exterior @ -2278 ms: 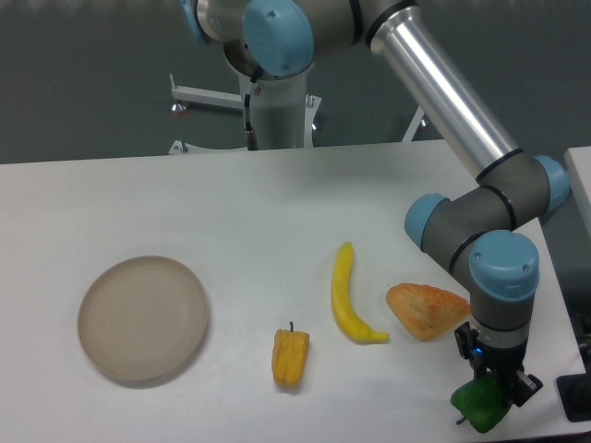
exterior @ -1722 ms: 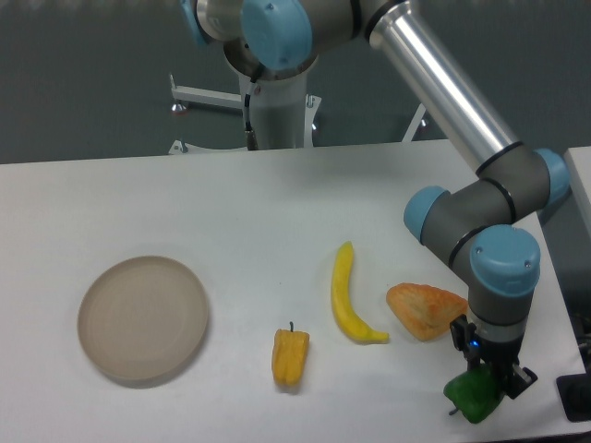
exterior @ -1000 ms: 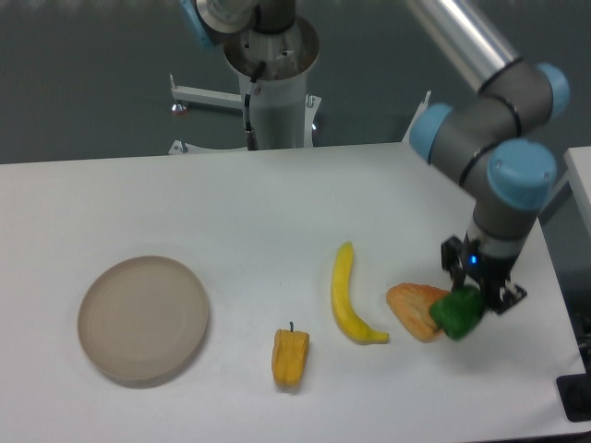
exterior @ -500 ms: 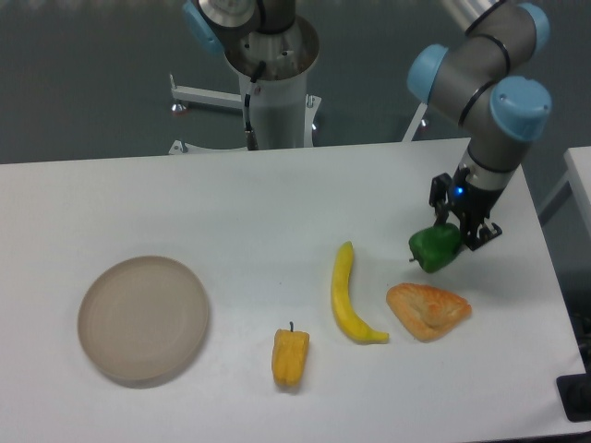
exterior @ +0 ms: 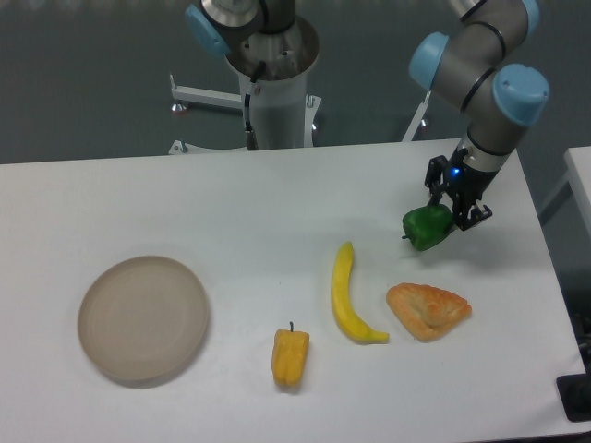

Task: Place the green pepper on the table
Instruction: 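Lower the green pepper onto the table beside the orange slice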

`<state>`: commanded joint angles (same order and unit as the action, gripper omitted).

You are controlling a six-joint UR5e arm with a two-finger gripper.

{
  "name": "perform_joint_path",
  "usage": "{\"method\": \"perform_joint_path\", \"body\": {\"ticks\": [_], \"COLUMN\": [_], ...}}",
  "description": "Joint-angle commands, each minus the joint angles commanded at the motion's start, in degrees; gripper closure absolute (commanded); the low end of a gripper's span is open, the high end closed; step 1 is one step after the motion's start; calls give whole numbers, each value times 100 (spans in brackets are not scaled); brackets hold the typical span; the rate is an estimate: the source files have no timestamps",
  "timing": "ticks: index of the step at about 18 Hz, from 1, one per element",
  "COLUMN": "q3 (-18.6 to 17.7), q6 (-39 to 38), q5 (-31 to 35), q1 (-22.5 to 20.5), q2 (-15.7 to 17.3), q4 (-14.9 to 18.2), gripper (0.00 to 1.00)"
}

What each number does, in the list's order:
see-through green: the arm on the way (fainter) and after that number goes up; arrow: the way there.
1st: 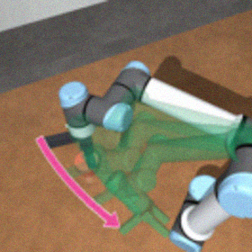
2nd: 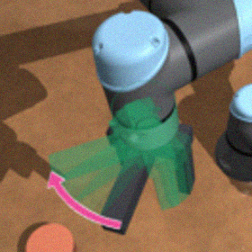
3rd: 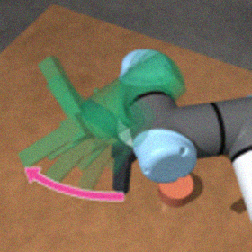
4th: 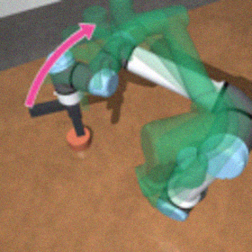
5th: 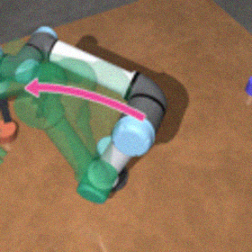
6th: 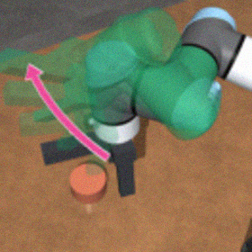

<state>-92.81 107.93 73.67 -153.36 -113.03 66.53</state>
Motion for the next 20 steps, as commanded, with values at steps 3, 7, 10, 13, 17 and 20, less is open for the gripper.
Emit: {"method": "perform_joint_path", "body": {"ticks": [3,7,10,13,17,20], "q3": [-53,-97,-97,-115,-62,-44], "q6": [53,44,44,44,-35,-61], "q5": [-63,-63,-63,-63,-63,-54], "q1": [-71,-71,-71,-71,-62,-53], "q2": [-61,-114,-141,-185,-193,-202], "q4": [-9,-18,-18,-18,-9,-9], "gripper": [64,63,63,62,57,47]}}
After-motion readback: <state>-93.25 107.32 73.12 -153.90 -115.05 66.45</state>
